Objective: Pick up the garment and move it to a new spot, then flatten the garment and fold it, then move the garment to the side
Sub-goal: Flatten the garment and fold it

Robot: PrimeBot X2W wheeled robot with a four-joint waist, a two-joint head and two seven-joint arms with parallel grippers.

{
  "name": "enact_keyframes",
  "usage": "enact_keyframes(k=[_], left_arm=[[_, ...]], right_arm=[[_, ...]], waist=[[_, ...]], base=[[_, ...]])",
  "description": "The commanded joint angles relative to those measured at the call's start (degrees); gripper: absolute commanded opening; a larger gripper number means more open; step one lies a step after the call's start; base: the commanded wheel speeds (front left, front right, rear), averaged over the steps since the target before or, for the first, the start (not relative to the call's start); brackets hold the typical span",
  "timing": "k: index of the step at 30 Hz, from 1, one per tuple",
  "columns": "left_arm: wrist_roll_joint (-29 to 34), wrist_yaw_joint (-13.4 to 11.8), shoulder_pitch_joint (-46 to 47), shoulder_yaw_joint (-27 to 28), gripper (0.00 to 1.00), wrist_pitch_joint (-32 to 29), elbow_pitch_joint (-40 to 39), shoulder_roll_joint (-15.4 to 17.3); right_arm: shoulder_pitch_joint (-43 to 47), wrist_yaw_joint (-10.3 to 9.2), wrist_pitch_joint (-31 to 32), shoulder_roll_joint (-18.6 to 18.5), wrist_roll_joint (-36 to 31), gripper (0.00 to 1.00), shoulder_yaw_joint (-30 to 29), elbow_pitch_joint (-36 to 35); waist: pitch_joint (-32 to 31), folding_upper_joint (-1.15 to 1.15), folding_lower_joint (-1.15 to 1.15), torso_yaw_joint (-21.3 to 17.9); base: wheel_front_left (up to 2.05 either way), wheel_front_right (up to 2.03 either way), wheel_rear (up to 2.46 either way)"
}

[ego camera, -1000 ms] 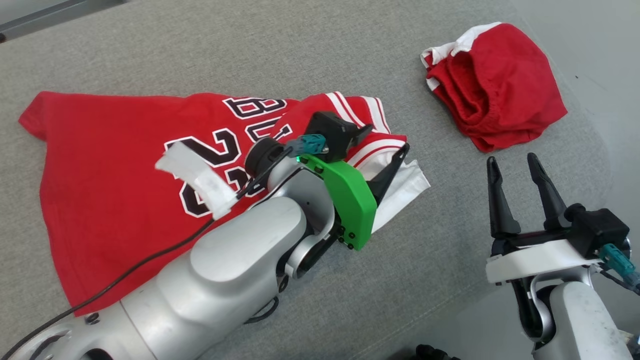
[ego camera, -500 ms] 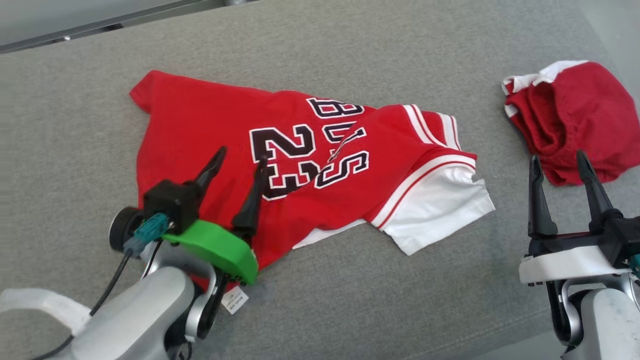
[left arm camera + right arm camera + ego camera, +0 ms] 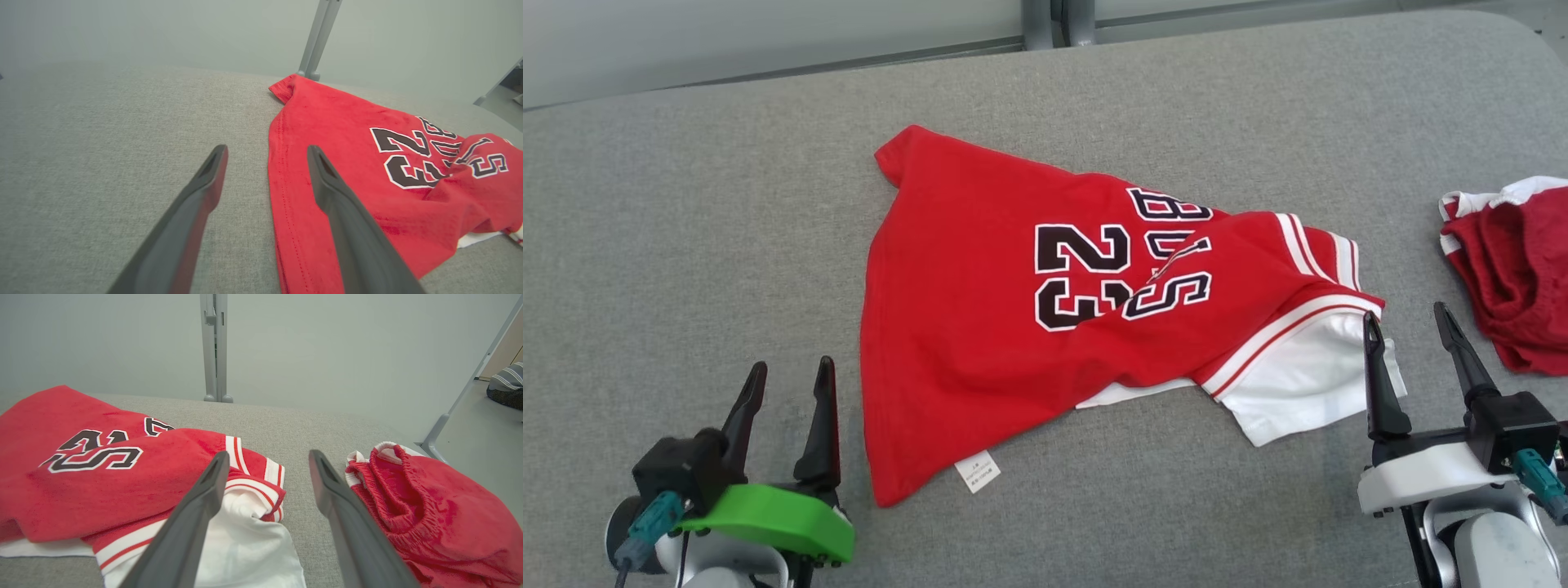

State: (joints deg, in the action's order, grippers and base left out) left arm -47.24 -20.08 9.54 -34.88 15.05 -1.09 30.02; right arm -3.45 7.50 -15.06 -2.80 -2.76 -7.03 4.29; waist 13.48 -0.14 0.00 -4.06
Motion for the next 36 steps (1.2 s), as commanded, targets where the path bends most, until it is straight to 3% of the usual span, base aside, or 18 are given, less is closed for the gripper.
enact_keyframes(k=[1, 9, 15, 25, 30, 36], left_arm=[[1.56, 0.65, -2.14, 1.65, 1.0, 0.14, 0.07, -0.59], [8.73, 6.58, -14.5, 15.74, 1.0, 0.09, 0.4, -7.94], [14.14, 11.56, -20.53, 24.71, 1.0, 0.09, 1.71, -10.86], [21.47, 21.54, -23.82, 32.12, 1.0, 0.1, 4.26, -14.47], [24.03, 24.32, -24.63, 35.0, 1.0, 0.1, 4.62, -16.69], [25.61, 25.93, -24.77, 36.62, 1.0, 0.1, 5.1, -18.1]], right_arm=[[1.13, -0.02, -0.15, -0.2, -0.07, 1.0, -0.12, 0.42], [3.81, -0.02, -0.15, -0.2, 0.42, 1.0, -0.26, 2.7], [5.0, -0.02, -0.15, -0.18, 0.5, 1.0, -0.85, 3.72], [6.35, -0.02, -0.15, -0.19, 0.89, 1.0, -0.74, 4.93], [6.74, -0.02, -0.15, -0.2, 1.1, 1.0, -1.32, 5.05], [6.81, -0.02, -0.14, -0.19, 0.75, 1.0, -1.68, 5.24]], waist=[[-2.68, 0.14, 0.0, 2.07], [-6.67, 0.14, 0.0, 2.17], [-8.33, 0.14, 0.0, 2.07], [-10.28, 0.14, 0.0, 2.39], [-11.15, 0.14, 0.0, 2.21], [-11.56, 0.14, 0.0, 2.23]], base=[[0.0, 0.0, 0.0], [0.0, 0.0, 0.0], [0.0, 0.0, 0.0], [0.0, 0.0, 0.0], [0.0, 0.0, 0.0], [0.0, 0.0, 0.0]])
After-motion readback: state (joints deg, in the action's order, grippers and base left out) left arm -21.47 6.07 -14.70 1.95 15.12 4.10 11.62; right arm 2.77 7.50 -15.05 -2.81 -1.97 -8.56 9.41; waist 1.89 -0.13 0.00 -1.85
